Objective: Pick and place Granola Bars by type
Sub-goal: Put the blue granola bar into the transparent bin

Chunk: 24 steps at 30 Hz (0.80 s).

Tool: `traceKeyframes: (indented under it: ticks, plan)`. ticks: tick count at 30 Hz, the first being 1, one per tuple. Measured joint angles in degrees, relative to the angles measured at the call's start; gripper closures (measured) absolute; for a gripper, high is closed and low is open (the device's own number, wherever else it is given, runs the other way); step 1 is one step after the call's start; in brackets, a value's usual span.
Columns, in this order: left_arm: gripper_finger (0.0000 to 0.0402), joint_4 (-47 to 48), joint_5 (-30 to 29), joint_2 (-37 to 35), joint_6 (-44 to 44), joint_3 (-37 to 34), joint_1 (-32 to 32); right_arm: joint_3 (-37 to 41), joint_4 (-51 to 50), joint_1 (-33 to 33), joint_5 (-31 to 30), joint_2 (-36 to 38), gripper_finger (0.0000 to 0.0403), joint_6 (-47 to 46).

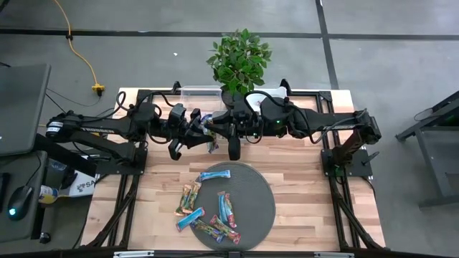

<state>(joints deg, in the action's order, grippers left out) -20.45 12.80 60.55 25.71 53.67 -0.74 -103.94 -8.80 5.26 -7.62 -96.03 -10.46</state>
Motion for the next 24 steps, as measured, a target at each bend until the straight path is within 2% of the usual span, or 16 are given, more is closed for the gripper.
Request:
traceKeyframes:
  ticks: [6,9,20,24]
  plan:
    - [0.0362,0.0,0.0,0.0,-0.1,0.0,0.0,0.0,0.0,0.0,0.0,0.0,0.0364,0.0]
    - [0.0362,0.0,0.0,0.0,-0.1,0.0,0.0,0.0,0.0,0.0,-0.6,0.0,0.0349,0.0]
    - [0.0363,0.0,0.2,0.0,-0.3,0.0,0.0,0.1,3.1,0.0,0.3,0.6,0.0230,0.2]
    - [0.0363,0.0,0.2,-0.1,-1.5,0.0,0.0,0.1,3.6,0.0,-0.6,2.2,0.0201,0.5]
